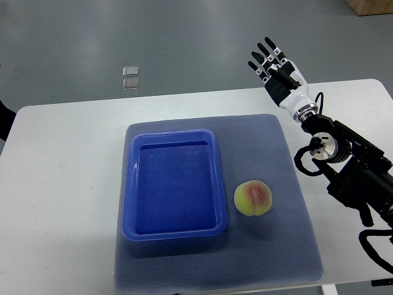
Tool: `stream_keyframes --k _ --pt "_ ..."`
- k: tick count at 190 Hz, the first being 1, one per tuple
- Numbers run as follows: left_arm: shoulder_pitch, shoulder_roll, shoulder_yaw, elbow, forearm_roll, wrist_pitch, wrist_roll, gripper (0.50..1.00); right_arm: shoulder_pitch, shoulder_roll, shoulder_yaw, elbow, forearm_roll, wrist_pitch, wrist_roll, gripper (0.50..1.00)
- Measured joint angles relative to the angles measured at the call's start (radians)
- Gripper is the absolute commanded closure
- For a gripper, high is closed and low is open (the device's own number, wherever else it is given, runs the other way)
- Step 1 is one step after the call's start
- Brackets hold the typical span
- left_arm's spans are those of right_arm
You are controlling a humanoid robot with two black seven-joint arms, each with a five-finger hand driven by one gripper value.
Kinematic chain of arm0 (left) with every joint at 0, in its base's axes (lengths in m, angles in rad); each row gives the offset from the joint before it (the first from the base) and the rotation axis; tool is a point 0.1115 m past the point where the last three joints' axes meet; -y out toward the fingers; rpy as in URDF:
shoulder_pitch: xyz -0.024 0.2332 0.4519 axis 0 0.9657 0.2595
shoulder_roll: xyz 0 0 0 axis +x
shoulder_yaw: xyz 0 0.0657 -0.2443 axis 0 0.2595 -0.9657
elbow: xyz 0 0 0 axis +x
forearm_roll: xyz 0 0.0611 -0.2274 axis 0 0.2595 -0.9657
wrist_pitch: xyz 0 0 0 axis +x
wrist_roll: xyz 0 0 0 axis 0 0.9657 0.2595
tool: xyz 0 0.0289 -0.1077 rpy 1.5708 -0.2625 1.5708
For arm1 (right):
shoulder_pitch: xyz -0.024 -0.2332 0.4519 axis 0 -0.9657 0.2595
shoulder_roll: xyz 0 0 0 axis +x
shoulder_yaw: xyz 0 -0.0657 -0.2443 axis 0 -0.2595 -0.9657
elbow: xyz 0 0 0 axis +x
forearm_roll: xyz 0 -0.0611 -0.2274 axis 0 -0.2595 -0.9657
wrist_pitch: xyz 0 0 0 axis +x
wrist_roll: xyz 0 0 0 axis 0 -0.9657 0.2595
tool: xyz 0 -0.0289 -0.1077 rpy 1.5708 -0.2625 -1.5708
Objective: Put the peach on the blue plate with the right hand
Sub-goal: 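Move the right hand down from its raised pose toward the peach, then lower the open right hand beside the peach on the mat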
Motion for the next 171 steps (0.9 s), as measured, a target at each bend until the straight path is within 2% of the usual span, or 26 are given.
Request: stream_keyframes --k 42,60,82,103,118,139,171 --pt "0.000 0.000 0.000 0.001 0.000 0.000 0.000 0.500 0.089 -0.179 -0.261 0.131 -0.314 0.038 -0.012 0.568" --pt "0.000 0.000 -0.002 0.000 0.000 -0.001 0.000 0.500 0.198 -0.289 -0.438 0.195 -0.468 0.092 -0.014 0.568" --pt "0.000 0.000 -0.002 -0.008 0.000 -0.001 0.000 0.500 0.444 -0.406 -0.792 0.249 -0.575 0.174 -0.022 0.568" --pt "0.000 0.000 0.002 -0.025 0.000 -0.002 0.000 0.500 0.693 -0.440 -1.113 0.330 -0.592 0.205 -0.102 0.568" --pt "0.000 0.000 0.003 -0.037 0.000 -0.002 0.000 0.500 0.816 -0.444 -1.257 0.400 -0.592 0.211 -0.194 0.568" --pt "-0.001 0.000 0.005 -0.042 0.001 -0.001 0.000 0.500 0.908 -0.448 -1.337 0.506 -0.579 0.218 -0.315 0.568" --pt "-0.002 0.000 0.007 -0.043 0.004 -0.001 0.000 0.500 0.936 -0.461 -1.351 0.597 -0.465 0.210 -0.403 0.572"
